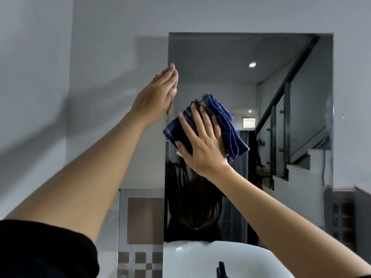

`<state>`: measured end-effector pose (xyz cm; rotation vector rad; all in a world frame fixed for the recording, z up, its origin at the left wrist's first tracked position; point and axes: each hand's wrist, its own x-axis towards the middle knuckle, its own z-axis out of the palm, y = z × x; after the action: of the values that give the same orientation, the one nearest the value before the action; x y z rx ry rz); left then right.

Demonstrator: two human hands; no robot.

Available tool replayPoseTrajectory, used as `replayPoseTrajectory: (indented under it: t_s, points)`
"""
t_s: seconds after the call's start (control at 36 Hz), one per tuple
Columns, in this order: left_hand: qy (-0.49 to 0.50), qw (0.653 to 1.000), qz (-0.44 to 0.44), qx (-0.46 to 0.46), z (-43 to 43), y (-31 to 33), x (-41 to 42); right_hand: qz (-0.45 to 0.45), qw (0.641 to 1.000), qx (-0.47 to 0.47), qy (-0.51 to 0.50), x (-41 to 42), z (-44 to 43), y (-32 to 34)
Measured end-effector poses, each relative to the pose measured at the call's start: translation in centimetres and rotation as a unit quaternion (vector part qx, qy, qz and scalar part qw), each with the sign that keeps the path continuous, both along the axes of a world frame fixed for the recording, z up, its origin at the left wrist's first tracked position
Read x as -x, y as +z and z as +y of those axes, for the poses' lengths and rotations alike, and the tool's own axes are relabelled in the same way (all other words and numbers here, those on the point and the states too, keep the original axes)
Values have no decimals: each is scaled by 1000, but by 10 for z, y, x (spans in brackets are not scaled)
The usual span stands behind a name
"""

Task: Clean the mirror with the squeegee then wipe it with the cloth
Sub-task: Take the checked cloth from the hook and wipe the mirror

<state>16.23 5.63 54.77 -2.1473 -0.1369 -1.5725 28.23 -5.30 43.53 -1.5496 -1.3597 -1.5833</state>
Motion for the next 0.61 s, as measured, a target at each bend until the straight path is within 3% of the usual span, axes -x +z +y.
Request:
replayPoseTrajectory:
  t_s: [0.08, 0.17, 0.22, 0.31, 0.39, 0.44, 0.53, 0.61]
  points:
    - [-31, 998, -45, 35, -9, -6, -10, -119, 987, 102, -28, -33, -32, -13]
    - [-59, 995, -66, 40, -23, -19, -26, -118, 984, 114, -63, -71, -68, -15]
    - [-75, 996, -38, 20, -34, -32, -37, -63, 993, 61, -85, -95, -92, -14]
    - [-83, 996, -13, 2, -41, -47, -49, 104, 987, -83, -95, -121, -120, -16]
    - [-62, 998, -13, -4, -40, -51, -51, 301, 922, -231, -73, -126, -125, -30]
    - [-46, 999, 1, -6, -39, -52, -48, 386, 873, -293, -63, -115, -114, -41]
    - [-34, 999, 21, 3, -38, -54, -41, 423, 850, -313, -36, -78, -81, -55]
    - [-43, 998, 28, 28, -39, -59, -37, 386, 882, -269, -1, -32, -41, -60]
